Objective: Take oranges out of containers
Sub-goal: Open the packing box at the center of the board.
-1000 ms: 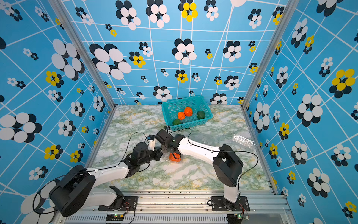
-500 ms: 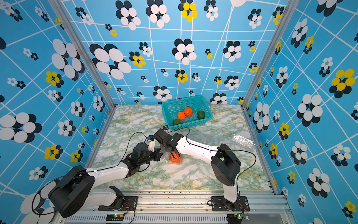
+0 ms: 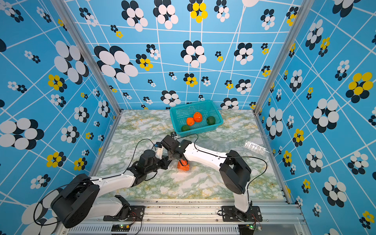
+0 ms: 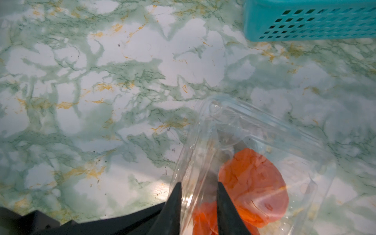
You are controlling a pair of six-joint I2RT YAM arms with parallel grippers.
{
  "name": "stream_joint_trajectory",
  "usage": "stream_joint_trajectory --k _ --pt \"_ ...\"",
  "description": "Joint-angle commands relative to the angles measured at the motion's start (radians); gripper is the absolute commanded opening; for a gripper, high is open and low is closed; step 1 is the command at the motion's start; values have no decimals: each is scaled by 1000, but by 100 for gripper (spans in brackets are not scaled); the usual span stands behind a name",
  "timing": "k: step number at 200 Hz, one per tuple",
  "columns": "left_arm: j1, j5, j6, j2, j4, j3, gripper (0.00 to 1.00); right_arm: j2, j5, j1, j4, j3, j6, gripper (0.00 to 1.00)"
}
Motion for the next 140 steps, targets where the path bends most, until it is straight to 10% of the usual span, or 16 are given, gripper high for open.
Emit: stream_joint_trajectory --k 1,140 --pt "-13 41 39 -24 117 16 0 53 -32 2 -67 12 3 31" --pt "3 47 -5 42 257 -30 0 81 -144 11 39 -37 61 40"
